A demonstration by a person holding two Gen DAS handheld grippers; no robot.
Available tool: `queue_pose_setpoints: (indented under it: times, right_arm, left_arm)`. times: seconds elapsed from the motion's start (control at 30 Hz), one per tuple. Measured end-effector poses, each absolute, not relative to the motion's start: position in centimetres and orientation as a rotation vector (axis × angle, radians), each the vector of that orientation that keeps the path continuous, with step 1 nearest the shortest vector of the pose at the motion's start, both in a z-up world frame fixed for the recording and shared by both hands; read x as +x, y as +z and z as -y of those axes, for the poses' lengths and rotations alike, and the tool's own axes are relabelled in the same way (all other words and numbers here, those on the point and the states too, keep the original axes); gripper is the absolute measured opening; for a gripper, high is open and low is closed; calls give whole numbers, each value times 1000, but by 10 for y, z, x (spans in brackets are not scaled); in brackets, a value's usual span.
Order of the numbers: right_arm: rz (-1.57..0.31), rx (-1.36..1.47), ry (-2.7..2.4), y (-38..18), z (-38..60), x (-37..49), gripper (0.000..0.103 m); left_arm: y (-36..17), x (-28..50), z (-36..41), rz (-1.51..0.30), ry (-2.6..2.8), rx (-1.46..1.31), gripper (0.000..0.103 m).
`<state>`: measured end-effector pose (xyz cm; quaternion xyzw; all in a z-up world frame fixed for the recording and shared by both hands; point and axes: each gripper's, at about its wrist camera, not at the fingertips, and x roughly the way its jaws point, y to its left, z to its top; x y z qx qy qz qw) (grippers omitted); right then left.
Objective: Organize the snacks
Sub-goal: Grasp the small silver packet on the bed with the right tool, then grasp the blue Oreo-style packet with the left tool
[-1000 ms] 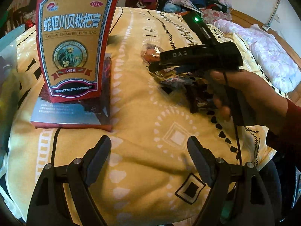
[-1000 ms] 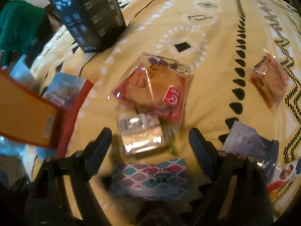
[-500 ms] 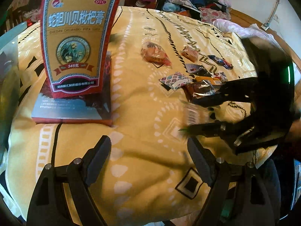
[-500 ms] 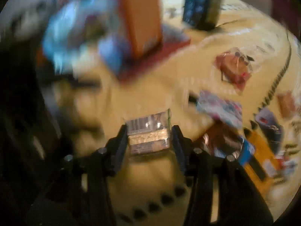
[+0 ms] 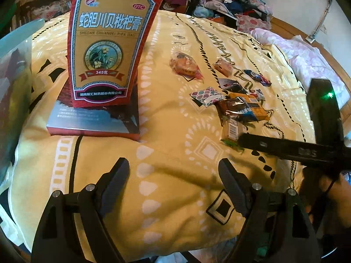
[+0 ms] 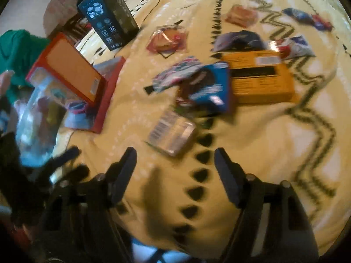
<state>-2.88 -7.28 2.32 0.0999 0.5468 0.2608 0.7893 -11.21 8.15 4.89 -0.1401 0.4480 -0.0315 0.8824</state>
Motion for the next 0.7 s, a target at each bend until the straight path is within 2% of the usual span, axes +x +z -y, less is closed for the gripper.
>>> queue_pose_setpoints:
  times: [0.13, 0.23, 0.33, 0.53, 0.7]
  right_arm:
    - [-1174, 204, 470, 18, 54, -20, 69]
    - [-1179, 160, 441, 11, 60, -13, 53]
    - [-1164, 95, 482, 9, 65, -17, 49]
    - [-1062, 46, 555, 32, 109, -36, 48]
    - [-1090, 17, 526, 24, 143, -33, 48]
  left_arm:
    - [51, -114, -83, -925, -67, -305, 85]
    - [51, -114, -83, -927, -67, -310, 85]
    - [52, -111, -78, -924, -87, -298, 85]
    - [54, -91, -59, -907, -151, -246, 85]
    - [52, -53, -24, -884, -302, -97, 85]
